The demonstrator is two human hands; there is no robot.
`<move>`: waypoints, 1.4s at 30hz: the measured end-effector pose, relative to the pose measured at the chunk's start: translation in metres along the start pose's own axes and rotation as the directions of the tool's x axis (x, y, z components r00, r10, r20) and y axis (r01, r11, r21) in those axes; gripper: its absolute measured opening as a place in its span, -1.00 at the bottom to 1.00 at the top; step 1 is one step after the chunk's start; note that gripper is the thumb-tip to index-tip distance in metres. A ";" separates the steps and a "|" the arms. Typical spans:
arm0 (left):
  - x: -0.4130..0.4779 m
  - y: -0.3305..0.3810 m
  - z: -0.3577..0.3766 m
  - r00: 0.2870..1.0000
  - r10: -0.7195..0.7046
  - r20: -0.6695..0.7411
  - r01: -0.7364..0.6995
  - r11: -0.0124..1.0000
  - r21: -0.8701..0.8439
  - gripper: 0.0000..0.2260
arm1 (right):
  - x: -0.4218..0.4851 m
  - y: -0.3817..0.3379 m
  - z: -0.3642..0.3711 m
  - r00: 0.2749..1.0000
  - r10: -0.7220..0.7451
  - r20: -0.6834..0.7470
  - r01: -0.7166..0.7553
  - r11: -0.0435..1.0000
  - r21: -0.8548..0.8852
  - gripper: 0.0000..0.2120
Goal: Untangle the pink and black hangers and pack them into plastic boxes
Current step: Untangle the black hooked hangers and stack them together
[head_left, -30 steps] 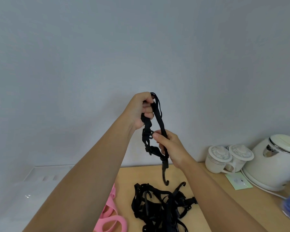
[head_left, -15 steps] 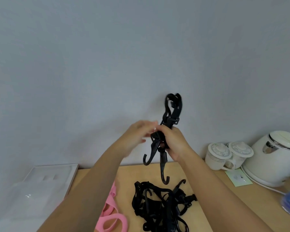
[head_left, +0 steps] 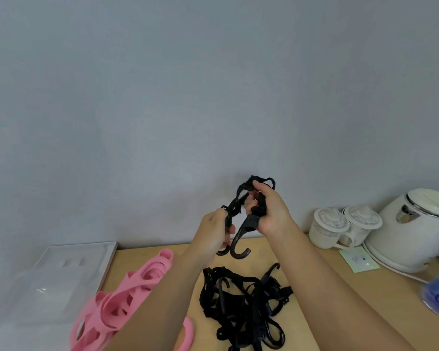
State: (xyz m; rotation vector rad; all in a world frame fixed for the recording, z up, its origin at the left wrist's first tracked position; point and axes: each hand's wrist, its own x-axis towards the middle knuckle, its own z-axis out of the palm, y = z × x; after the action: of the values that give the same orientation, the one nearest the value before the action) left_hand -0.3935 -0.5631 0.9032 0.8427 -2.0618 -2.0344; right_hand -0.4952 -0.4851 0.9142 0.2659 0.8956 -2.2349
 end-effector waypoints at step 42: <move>0.006 0.018 -0.035 0.939 -0.108 0.328 -0.188 0.638 0.747 -0.80 | -0.023 0.029 -0.025 0.868 0.116 0.483 0.496 -0.195 -0.846 -0.25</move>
State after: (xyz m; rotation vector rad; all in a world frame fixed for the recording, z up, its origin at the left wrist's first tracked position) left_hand -0.3873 -0.5980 0.9213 0.5001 -3.2045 -1.2507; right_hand -0.4606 -0.4708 0.8903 -1.1983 2.2275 -0.9220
